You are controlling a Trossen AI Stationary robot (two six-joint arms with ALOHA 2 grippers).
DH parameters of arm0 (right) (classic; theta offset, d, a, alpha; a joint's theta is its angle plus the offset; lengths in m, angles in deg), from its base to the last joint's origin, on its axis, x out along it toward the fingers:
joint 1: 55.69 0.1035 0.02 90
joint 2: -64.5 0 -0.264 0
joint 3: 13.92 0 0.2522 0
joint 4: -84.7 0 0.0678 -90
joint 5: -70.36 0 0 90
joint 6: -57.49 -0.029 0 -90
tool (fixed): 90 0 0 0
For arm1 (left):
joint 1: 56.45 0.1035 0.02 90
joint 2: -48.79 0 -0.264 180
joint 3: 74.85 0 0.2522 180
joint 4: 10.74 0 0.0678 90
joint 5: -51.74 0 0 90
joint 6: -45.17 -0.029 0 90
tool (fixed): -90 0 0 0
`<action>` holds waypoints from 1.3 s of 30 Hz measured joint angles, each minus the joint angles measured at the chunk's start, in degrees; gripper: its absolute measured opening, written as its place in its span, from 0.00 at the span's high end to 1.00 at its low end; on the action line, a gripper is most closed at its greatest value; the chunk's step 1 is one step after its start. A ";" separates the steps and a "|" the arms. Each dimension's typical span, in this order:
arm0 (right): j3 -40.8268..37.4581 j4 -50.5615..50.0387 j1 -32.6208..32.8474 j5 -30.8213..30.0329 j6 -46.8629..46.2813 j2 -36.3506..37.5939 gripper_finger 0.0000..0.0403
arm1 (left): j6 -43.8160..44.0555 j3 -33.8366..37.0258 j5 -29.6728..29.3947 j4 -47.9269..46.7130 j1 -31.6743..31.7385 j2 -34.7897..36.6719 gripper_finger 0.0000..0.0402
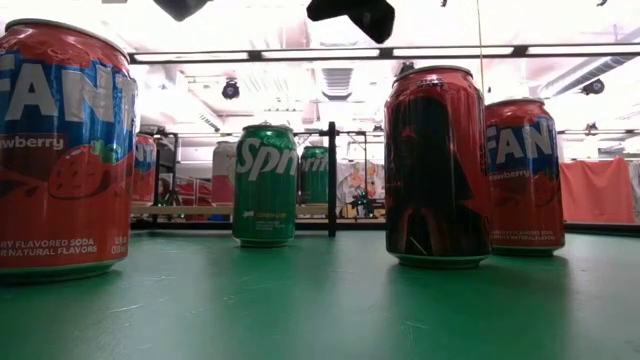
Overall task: Place canned beverage on shelf
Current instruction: Put the red soda can on the shelf aligned with the other red soda can
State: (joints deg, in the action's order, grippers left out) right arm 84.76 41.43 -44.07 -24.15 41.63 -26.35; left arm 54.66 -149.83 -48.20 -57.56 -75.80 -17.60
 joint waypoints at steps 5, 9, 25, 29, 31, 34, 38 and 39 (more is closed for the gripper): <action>5.34 -6.25 3.17 -0.02 -4.28 -3.66 0.97 | 1.22 0.00 -0.02 0.02 -2.09 0.03 1.00; 8.49 -10.93 5.18 0.00 -8.91 -5.67 0.97 | 1.62 0.00 -0.04 -0.02 -3.99 0.07 1.00; 19.72 -46.13 7.88 4.65 -42.18 -7.28 0.97 | 1.31 0.00 -0.20 -0.15 -7.64 2.00 1.00; 19.61 -52.12 7.89 7.88 -47.86 -7.28 0.97 | 0.67 0.00 -2.69 -0.72 -7.64 3.67 1.00; 18.91 -54.39 7.89 10.18 -49.58 -7.22 0.97 | 0.66 -0.02 -4.40 -1.31 -7.64 4.58 1.00; 17.55 -55.73 7.87 12.60 -51.19 -7.21 0.97 | 0.55 -0.02 -6.48 -1.67 -7.64 5.60 1.00; 16.39 -56.00 7.86 12.56 -51.19 -7.21 0.97 | 0.34 -0.02 -6.69 -1.85 -7.64 6.51 1.00; 16.34 -55.80 7.87 11.70 -51.07 -7.21 0.97 | 0.23 -0.02 -6.69 -1.85 -7.64 6.58 1.00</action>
State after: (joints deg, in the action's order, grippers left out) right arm 101.10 -14.37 -36.20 -12.46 -9.44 -33.56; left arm 54.89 -149.85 -54.89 -59.42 -83.43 -11.02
